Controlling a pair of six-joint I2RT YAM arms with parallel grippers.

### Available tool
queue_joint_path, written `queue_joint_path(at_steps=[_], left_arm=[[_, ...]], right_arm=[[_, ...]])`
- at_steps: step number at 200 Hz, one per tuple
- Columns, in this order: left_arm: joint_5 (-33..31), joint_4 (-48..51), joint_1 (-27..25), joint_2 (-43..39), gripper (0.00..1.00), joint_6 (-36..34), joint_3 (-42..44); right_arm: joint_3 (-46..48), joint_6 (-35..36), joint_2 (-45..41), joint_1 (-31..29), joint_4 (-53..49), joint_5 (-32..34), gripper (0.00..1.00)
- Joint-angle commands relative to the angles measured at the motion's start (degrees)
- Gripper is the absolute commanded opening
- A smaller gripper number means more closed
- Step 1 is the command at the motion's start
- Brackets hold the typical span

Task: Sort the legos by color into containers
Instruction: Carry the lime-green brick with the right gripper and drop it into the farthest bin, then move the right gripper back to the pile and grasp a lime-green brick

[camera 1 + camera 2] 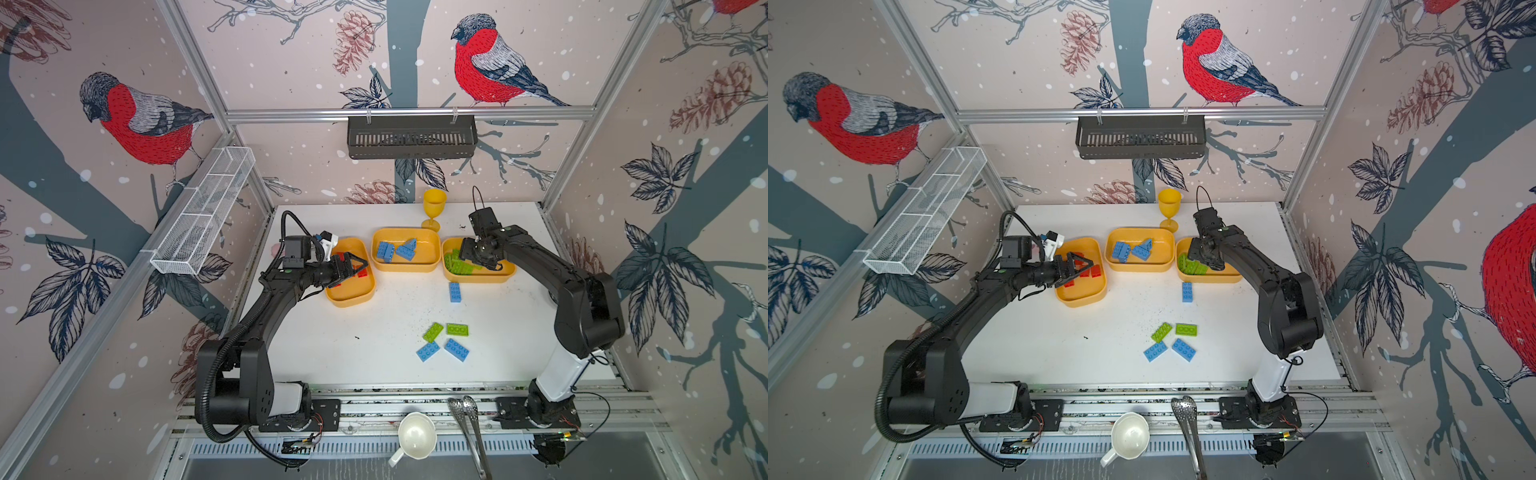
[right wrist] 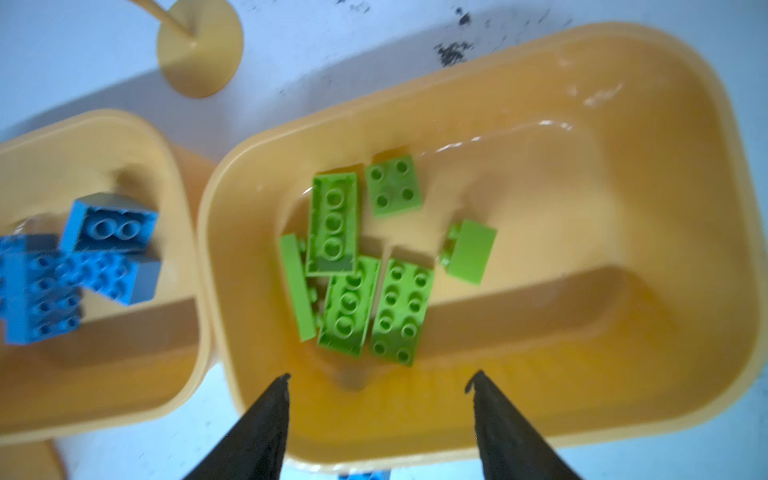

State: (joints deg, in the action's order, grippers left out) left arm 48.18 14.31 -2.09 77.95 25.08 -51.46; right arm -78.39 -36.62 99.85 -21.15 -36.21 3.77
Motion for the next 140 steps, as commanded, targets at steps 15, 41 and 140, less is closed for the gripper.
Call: queue_joint_path(at_steps=[15, 41, 140], left_arm=[[-0.2, 1.0, -0.1, 0.3, 0.92, -2.6, -0.6], [0.1, 1.1, -0.1, 0.9, 0.92, -3.2, -0.5], [0.0, 3.4, -0.1, 2.8, 0.92, -7.2, -1.0]], right_arm=[[5.9, -11.7, -6.2, -5.7, -1.4, -4.6, 0.74], [10.5, -21.3, -9.9, -11.4, -1.5, -5.1, 0.77], [17.9, -38.0, -9.3, -25.8, -0.3, -6.8, 0.76]])
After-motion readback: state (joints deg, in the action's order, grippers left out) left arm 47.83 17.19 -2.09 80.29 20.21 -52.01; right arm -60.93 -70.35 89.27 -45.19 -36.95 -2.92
